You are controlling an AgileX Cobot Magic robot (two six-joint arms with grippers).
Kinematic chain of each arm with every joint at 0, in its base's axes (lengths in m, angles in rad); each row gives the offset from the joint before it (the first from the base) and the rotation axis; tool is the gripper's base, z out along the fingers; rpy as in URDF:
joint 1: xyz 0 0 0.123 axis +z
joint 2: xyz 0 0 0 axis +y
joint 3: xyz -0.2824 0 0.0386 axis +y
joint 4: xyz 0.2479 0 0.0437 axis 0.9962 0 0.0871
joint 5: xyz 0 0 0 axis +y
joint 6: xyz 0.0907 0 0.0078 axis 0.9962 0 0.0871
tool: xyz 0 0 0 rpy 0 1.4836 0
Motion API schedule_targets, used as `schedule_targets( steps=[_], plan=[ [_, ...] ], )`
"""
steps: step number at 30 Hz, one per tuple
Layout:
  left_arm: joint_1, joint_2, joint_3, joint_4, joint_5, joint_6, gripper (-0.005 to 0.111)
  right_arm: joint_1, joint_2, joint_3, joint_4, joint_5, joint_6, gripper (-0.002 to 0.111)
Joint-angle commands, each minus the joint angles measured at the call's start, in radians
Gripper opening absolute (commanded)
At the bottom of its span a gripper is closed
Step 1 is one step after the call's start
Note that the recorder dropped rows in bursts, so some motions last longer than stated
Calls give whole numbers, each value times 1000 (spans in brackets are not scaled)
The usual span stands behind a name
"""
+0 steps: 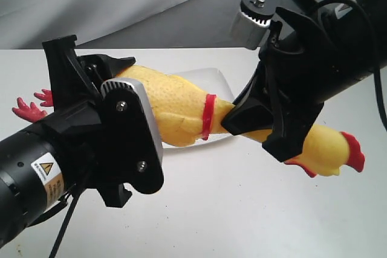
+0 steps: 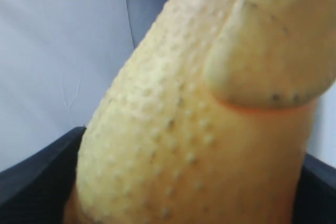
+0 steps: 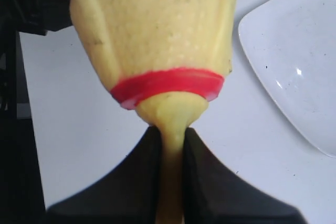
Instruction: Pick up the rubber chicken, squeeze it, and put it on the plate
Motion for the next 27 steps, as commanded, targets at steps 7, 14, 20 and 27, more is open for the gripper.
schedule_targets(
  steps=[7, 14, 20, 27],
  plan=[
    [2, -4, 0, -116, -47, -4, 0, 1, -8, 0, -29, -44, 5, 0],
    [-20, -33, 0, -332, -233, 330, 0, 1, -8, 0, -29, -33, 12, 0],
    [-138, -33, 0, -396, -6, 550, 0, -1, -8, 0, -30, -23, 19, 0],
    [-185, -33, 0, -362, 16, 543, 8, -1, -8, 0, -26, -22, 24, 0]
  ],
)
